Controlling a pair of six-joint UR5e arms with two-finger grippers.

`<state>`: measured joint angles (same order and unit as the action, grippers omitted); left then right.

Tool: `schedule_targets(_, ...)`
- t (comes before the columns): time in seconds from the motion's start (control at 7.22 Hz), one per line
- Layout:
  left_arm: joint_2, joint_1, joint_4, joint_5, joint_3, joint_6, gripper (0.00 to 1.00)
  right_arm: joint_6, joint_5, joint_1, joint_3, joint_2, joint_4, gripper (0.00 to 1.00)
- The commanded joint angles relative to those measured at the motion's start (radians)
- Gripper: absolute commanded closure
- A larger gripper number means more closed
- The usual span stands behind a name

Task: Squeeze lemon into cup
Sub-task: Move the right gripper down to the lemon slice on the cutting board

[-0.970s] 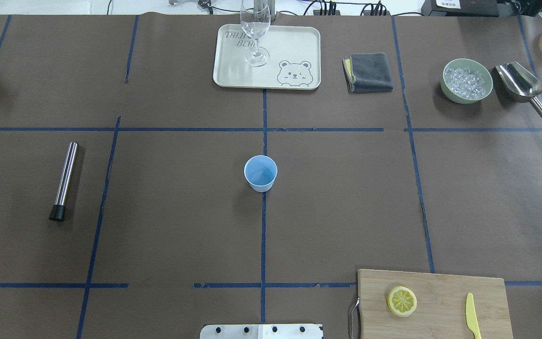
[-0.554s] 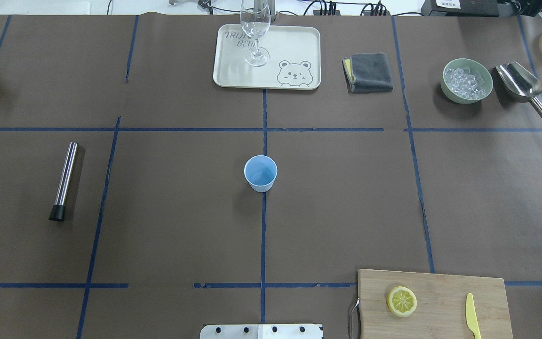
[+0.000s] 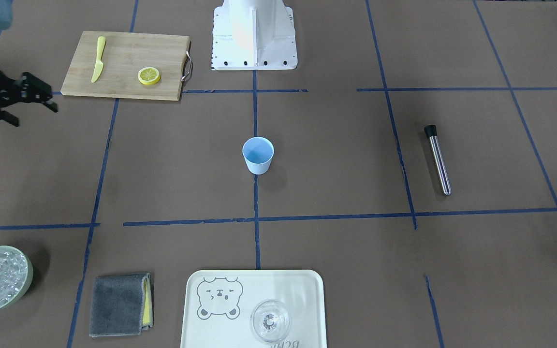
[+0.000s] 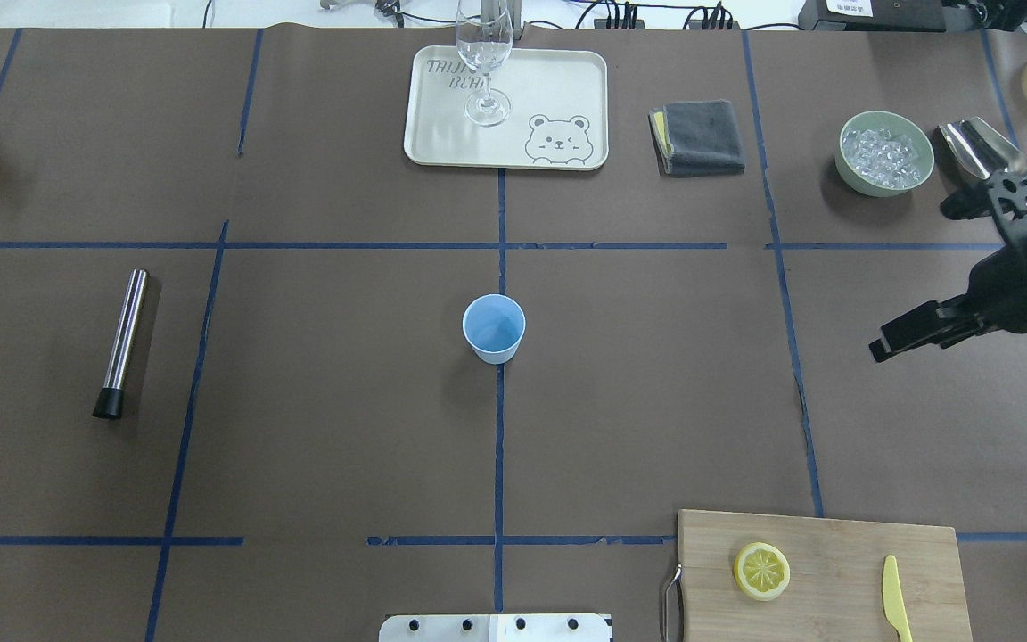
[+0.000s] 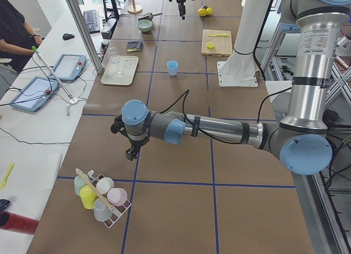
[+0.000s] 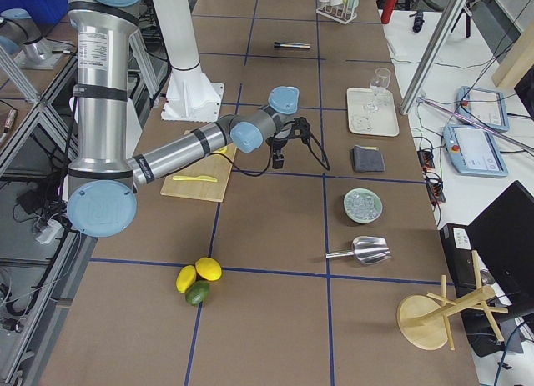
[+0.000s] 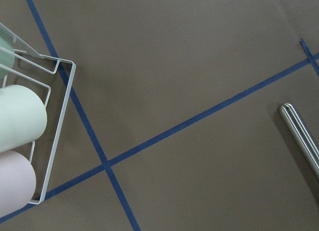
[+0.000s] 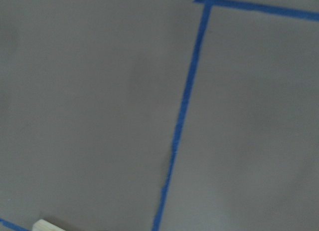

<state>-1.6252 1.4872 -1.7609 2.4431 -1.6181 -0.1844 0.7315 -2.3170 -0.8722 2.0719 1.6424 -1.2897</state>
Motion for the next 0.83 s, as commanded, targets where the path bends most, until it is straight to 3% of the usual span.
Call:
schedule_targets(0.0,0.011,-0.005,-0.041,-0.006,0.020,0.051,0.00,0.283,0.321,0.364,0.176,0.072,0.078,0.00)
schedule_targets(0.28,0.008,-0.005,-0.106,-0.006,0.067,0.052,0.00,0.394,0.607,0.612,0.205,0.134,0.078,0.00)
schedule_targets(0.55,0.008,-0.007,-0.108,-0.015,0.061,0.049,0.00,0.614,0.648,0.739,0.202,0.160,0.076,0.00)
schedule_targets(0.69,0.010,-0.007,-0.114,-0.057,0.058,0.048,0.00,0.667,0.732,0.812,0.200,0.157,0.076,0.00)
